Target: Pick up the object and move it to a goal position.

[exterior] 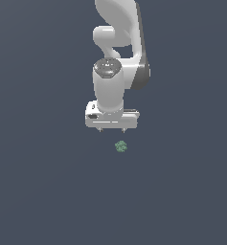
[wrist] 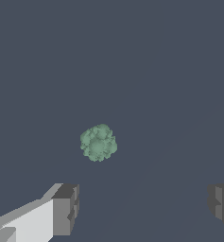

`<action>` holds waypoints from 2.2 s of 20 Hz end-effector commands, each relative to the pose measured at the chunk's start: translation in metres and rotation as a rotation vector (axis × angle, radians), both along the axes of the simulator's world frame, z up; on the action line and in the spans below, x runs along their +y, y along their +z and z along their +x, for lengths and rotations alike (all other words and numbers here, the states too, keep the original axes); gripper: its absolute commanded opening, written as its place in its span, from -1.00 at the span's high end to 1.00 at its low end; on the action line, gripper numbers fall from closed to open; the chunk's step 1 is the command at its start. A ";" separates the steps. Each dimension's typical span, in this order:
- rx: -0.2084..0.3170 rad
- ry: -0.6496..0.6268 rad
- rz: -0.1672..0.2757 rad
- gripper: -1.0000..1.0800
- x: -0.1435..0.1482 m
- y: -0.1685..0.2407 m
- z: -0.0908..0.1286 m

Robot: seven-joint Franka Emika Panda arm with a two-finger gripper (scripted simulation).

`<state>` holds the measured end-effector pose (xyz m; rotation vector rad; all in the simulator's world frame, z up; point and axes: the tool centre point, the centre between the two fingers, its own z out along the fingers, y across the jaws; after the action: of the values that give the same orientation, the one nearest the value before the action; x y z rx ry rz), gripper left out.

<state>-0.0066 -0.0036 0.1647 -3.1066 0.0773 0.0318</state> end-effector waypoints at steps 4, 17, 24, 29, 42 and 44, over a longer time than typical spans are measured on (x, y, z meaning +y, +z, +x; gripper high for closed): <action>0.003 0.007 0.002 -0.92 0.001 0.000 0.000; 0.024 0.044 0.018 -0.92 0.012 -0.003 -0.005; 0.021 0.099 0.014 -0.92 0.013 -0.007 -0.004; 0.017 0.180 0.010 -0.92 0.014 -0.012 -0.003; -0.001 0.542 -0.006 -0.92 0.023 -0.036 0.003; -0.004 0.604 -0.007 -0.92 0.024 -0.040 0.003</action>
<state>-0.0038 0.0194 0.1273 -3.0210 -0.7805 0.0426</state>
